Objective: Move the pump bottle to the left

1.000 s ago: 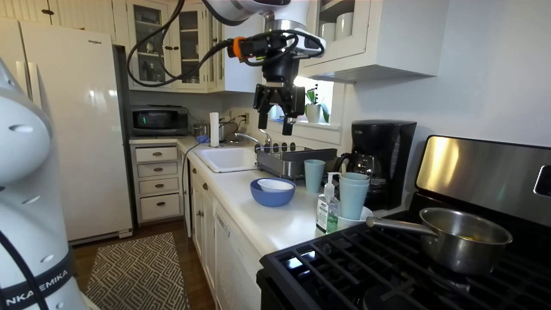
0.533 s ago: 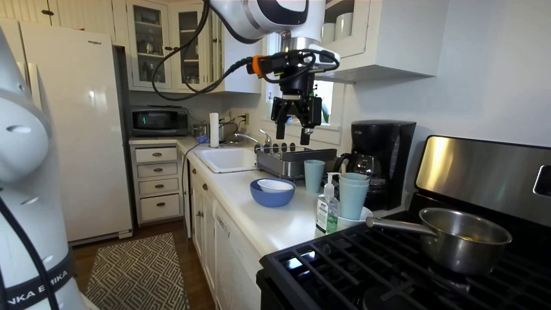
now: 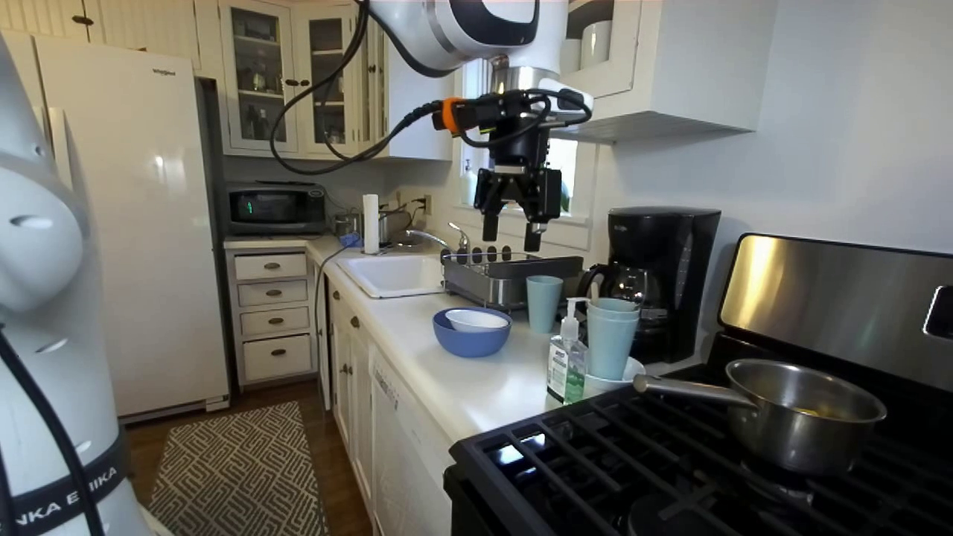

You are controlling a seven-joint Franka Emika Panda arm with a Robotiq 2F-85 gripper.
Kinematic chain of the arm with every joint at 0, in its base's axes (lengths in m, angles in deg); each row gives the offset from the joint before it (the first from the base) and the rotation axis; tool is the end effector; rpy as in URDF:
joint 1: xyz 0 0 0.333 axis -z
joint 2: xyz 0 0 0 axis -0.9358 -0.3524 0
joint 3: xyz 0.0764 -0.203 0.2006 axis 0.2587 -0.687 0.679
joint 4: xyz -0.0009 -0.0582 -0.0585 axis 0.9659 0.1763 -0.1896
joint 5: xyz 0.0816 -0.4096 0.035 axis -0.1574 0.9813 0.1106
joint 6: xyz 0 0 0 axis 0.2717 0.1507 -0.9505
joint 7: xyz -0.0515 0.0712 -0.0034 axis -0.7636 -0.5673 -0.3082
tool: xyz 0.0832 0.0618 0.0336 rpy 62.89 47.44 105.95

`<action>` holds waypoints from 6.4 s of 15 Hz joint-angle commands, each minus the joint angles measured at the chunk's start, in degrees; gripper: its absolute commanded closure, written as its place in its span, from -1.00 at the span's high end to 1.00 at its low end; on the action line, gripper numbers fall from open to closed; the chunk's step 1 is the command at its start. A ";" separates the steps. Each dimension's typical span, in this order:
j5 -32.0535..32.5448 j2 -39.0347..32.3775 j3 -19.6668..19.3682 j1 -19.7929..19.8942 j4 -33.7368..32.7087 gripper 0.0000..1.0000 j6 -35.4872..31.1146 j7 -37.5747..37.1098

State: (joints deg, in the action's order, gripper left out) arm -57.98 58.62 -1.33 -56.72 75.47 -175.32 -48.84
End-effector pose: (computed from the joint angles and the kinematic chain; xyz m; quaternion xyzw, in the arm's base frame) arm 0.4498 -0.2572 0.4303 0.9715 -0.2369 -0.0122 0.0015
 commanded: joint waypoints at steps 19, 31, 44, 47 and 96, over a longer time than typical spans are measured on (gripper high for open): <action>-10.24 -23.52 0.37 2.60 -10.72 1.00 -16.84 -7.74; -10.89 -26.87 0.39 3.66 -11.08 0.39 -20.65 -7.88; -8.23 -22.59 0.77 2.38 -9.39 -0.74 -19.33 -6.78; -3.81 -18.65 1.70 0.93 -7.73 -0.76 -17.12 -1.75; -7.40 -23.53 11.32 -1.60 -9.02 -0.85 -20.35 71.19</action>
State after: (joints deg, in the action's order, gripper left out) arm -66.03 35.84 9.40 -58.52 67.95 -196.55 20.81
